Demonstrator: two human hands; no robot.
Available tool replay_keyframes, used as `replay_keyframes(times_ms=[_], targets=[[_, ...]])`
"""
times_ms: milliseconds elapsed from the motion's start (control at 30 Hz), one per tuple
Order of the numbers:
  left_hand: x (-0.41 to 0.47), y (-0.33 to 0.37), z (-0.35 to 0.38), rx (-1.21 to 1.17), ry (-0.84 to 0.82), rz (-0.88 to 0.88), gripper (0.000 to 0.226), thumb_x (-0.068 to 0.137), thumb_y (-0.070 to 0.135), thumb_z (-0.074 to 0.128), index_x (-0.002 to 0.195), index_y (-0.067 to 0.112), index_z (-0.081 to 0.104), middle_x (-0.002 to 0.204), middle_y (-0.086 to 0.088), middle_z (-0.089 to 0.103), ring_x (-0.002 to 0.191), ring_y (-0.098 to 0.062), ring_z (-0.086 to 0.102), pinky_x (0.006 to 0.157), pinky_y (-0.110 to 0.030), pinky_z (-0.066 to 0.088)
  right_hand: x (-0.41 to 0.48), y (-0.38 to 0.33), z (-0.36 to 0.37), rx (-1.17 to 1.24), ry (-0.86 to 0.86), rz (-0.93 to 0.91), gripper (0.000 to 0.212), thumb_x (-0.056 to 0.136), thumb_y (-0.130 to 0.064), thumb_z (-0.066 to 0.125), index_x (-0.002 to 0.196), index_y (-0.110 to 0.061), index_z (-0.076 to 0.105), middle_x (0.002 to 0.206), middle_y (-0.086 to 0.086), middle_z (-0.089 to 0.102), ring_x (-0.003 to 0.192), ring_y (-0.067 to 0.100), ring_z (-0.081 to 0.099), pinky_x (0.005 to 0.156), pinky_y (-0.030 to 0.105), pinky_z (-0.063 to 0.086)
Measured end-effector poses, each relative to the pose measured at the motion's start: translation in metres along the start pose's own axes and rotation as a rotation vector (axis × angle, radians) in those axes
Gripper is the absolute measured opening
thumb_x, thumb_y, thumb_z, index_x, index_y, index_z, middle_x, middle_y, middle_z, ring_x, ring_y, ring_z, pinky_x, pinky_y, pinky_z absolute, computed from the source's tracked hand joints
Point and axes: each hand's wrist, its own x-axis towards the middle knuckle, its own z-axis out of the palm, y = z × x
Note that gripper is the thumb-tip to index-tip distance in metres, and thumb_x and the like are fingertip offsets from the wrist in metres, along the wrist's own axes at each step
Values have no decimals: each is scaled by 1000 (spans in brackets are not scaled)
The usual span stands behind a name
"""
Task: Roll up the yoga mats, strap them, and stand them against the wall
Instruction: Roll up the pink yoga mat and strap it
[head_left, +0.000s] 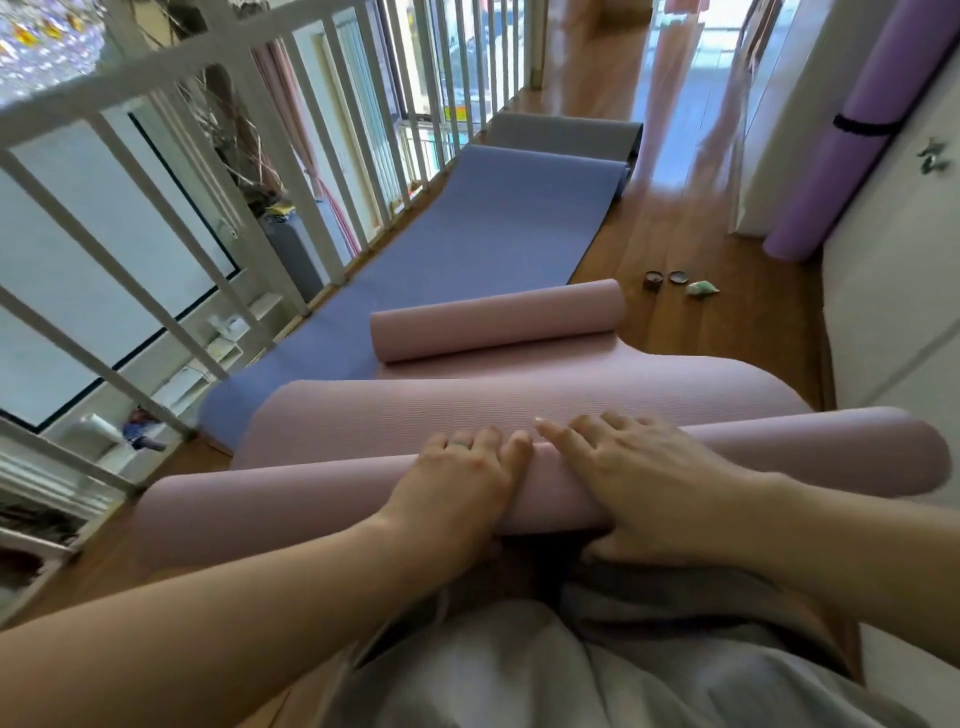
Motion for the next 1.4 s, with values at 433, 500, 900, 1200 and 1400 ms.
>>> replay_keyframes(times_ms=[433, 500, 900, 1200, 1400], targets=[[27, -22, 8, -113, 40, -27, 94, 71, 54, 69, 146, 25, 20, 129, -1, 48, 111, -24, 55, 93, -37, 44, 73, 33, -11, 366, -277, -17, 91, 60, -39, 88, 136, -22, 40, 131, -1, 51, 116, 18, 49, 100, 33, 40], [34, -32, 5, -222, -8, -41, 91, 67, 52, 73, 142, 26, 27, 126, 0, 51, 108, -22, 56, 89, -36, 47, 66, 31, -11, 239, -177, -5, 96, 60, -52, 83, 139, -26, 36, 130, -2, 48, 117, 19, 46, 98, 33, 40], [38, -27, 18, 10, 68, -146, 89, 76, 52, 66, 146, 22, 20, 136, -5, 43, 116, -28, 49, 97, -41, 36, 79, 43, -3, 171, -52, 55, 77, 56, -54, 80, 121, -27, 48, 111, -6, 62, 97, 18, 58, 79, 33, 49], [66, -56, 8, -249, -100, -102, 91, 66, 51, 75, 141, 26, 29, 128, -1, 52, 113, -24, 53, 93, -40, 45, 77, 17, 8, -60, 156, 78, 102, 63, -61, 74, 144, -19, 29, 133, 1, 47, 120, 23, 47, 100, 37, 38], [66, -51, 11, -158, -89, -201, 88, 71, 52, 71, 142, 25, 27, 133, -1, 46, 120, -26, 48, 105, -50, 34, 91, 20, 7, 15, 233, 124, 71, 67, -50, 71, 126, -21, 45, 114, -1, 58, 104, 21, 55, 86, 35, 45]])
